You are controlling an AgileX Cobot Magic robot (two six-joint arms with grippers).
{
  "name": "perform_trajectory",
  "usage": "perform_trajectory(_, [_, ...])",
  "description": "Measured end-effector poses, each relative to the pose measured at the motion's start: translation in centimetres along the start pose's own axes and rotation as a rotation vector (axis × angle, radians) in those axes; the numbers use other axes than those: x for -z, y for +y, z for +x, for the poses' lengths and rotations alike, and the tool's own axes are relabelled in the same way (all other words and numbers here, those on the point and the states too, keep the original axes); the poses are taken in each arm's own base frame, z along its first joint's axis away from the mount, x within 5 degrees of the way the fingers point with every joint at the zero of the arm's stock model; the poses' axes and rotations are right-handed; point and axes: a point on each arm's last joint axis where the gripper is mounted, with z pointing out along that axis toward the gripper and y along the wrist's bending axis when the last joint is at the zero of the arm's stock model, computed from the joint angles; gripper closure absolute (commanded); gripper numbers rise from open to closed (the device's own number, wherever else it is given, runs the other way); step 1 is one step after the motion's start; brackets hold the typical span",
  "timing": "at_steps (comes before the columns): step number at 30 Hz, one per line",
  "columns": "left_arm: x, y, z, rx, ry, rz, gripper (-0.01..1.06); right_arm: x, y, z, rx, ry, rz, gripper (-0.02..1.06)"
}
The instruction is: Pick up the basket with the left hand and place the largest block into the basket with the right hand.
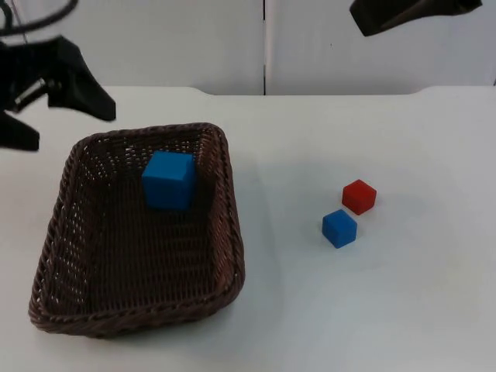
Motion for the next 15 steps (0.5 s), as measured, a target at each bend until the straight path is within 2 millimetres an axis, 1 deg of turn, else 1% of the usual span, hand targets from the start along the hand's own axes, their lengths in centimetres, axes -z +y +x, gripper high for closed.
perform_trajectory(1, [0.7,-0.4,-0.1,-0.013,-0.02,0.003,0.15,0.1,0.0,0.0,-0.001,-0.002,0.0,0.3])
perform_trajectory(2, [0.7,-0.4,-0.1,-0.013,-0.02,0.003,0.15,0.1,0.0,0.0,-0.001,-0.002,0.0,0.3])
perform_trajectory(4, [1.7,-0.9,-0.3,-0.031,-0.045,0.011,0.15,0.5,0.1,-0.1,-0.005,-0.017,0.005,0.3])
perform_trajectory(7, [3.2,-1.9,-0.3,-0.059,-0.074,0.031,0.15,1.8,0.2,-0.3,-0.001,-0.058,0.014,0.3])
perform_trajectory(9, [3.4,-2.0,-0.3,-0.061,-0.076,0.034,0.15,2.1,0.3,-0.4,0.001,-0.067,0.016,0.3])
perform_trajectory(11, [4.5,-2.7,-0.2,-0.081,-0.097,0.049,0.15,3.5,0.5,-0.6,0.007,-0.103,0.023,0.3])
perform_trajectory(12, [4.8,-2.9,-0.1,-0.086,-0.105,0.051,0.15,3.9,0.6,-0.6,0.004,-0.112,0.023,0.3])
perform_trajectory(13, [4.8,-2.9,-0.1,-0.086,-0.105,0.051,0.15,3.9,0.6,-0.6,0.004,-0.112,0.023,0.3])
perform_trajectory(15, [5.6,-3.2,0.2,-0.099,-0.123,0.051,0.15,4.5,0.7,-0.5,0.005,-0.121,0.024,0.3])
